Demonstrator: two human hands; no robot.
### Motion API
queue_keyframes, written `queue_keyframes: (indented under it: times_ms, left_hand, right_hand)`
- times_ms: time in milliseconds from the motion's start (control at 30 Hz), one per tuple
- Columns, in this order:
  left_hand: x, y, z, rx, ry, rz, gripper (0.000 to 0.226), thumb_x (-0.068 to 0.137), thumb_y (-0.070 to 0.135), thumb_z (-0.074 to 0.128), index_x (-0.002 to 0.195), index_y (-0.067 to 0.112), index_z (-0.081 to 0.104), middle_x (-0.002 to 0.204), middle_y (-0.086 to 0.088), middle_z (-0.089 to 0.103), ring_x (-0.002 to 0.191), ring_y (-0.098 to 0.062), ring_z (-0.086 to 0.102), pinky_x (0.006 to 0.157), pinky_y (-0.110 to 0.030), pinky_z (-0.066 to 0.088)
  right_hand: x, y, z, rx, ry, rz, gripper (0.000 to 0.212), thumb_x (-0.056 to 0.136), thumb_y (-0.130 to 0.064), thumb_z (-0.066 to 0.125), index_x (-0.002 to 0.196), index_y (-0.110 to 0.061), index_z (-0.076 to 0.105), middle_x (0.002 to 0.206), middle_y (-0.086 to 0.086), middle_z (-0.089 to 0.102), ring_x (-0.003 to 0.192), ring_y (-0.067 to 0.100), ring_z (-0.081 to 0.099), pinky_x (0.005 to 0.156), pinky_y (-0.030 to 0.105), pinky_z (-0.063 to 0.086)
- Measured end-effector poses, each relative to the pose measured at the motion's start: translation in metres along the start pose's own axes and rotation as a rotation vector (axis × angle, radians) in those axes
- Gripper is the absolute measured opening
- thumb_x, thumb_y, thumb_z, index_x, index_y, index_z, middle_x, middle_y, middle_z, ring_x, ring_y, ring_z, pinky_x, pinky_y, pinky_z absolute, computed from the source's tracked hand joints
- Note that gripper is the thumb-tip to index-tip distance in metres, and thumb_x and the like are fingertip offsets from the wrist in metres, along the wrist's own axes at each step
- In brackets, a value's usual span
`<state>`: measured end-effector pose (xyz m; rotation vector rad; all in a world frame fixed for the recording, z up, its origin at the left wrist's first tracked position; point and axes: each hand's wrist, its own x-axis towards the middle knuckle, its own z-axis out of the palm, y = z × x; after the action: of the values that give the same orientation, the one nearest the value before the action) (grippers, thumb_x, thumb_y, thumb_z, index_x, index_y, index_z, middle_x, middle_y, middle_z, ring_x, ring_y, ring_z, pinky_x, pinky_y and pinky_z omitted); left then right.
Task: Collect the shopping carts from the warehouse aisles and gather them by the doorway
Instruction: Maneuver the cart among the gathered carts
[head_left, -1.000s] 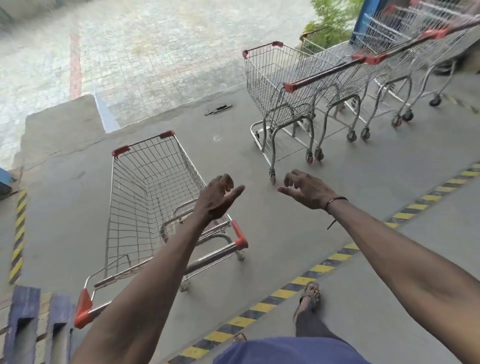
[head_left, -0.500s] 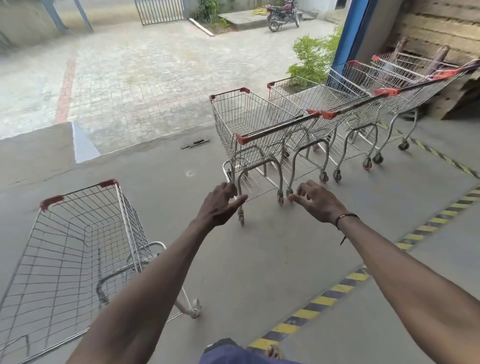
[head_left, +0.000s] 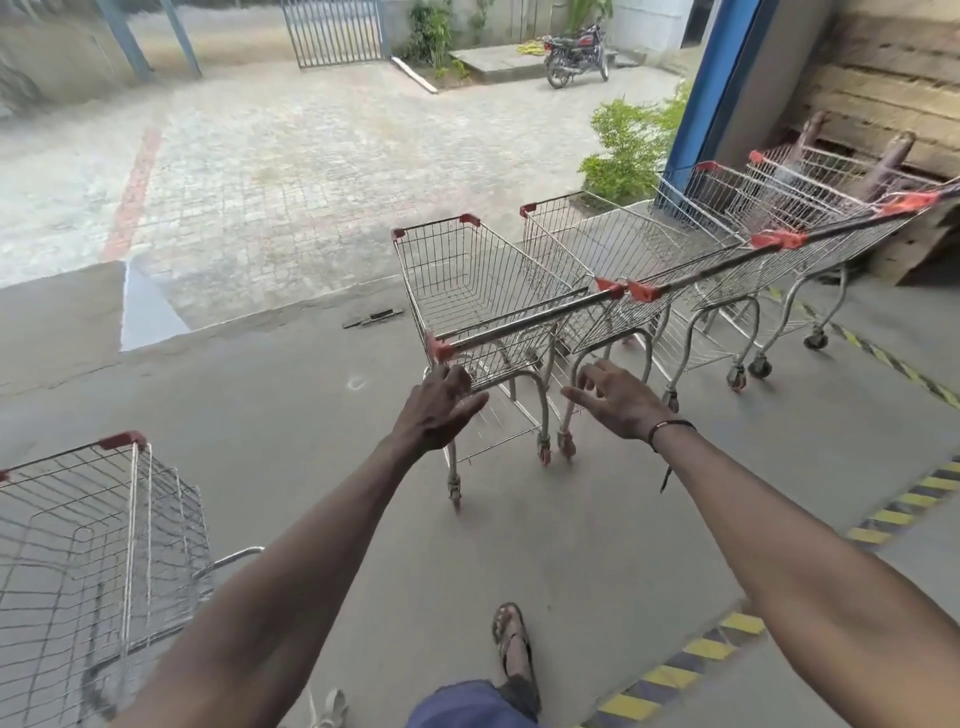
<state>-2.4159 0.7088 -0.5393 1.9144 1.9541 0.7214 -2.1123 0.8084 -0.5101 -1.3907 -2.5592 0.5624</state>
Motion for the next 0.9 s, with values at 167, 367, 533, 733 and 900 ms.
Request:
queue_keyframes:
  times_ms: [167,367,533,733,900]
  left_hand:
    - [0.101,-0.004,0.012,0.019,0.002,-0.062,0.057,0.092,0.076,0.043,0.107,0.022,0.055,0.111,-0.007,0.059,0.097,-0.031,0.058,0.095,-0.058,0.050]
    - [0.184,-0.010,0.030,0.134,-0.050,-0.140,0.047,0.103,0.058,0.053,0.117,0.014,0.056,0.117,-0.011,0.057,0.109,-0.030,0.053,0.088,-0.042,0.033]
    - [0.221,-0.023,0.051,0.128,-0.115,-0.229,0.059,0.101,0.068,0.050,0.122,0.013,0.055,0.121,-0.013,0.054,0.108,-0.029,0.051,0.092,-0.045,0.046]
    - [0.260,-0.028,0.081,0.159,-0.195,-0.418,0.097,0.086,0.094,0.032,0.132,0.011,0.051,0.127,-0.020,0.062,0.115,-0.040,0.060,0.098,-0.056,0.051]
    - [0.278,-0.035,0.095,0.211,-0.225,-0.484,0.114,0.078,0.102,0.023,0.154,0.018,0.042,0.127,-0.021,0.071,0.116,-0.045,0.066,0.097,-0.053,0.052]
  right_hand:
    - [0.090,0.047,-0.025,-0.010,-0.040,0.024,0.075,0.085,-0.092,0.036,0.113,-0.026,0.061,0.117,-0.001,0.057,0.100,0.022,0.063,0.085,0.050,0.060]
    - [0.171,0.091,-0.038,-0.018,-0.095,0.058,0.077,0.084,-0.094,0.038,0.122,-0.029,0.055,0.136,0.001,0.052,0.116,0.025,0.062,0.093,0.054,0.059]
    - [0.241,0.131,-0.030,-0.047,-0.174,0.056,0.092,0.080,-0.094,0.042,0.137,-0.023,0.052,0.149,0.009,0.046,0.133,0.032,0.056,0.106,0.061,0.054]
    - [0.317,0.174,-0.017,-0.162,-0.303,0.025,0.104,0.077,-0.099,0.042,0.147,-0.023,0.049,0.154,0.011,0.049,0.143,0.033,0.049,0.116,0.060,0.048]
    - [0.351,0.186,-0.022,-0.227,-0.509,-0.097,0.104,0.074,-0.104,0.037,0.133,-0.023,0.065,0.134,0.007,0.069,0.123,0.030,0.064,0.105,0.049,0.054]
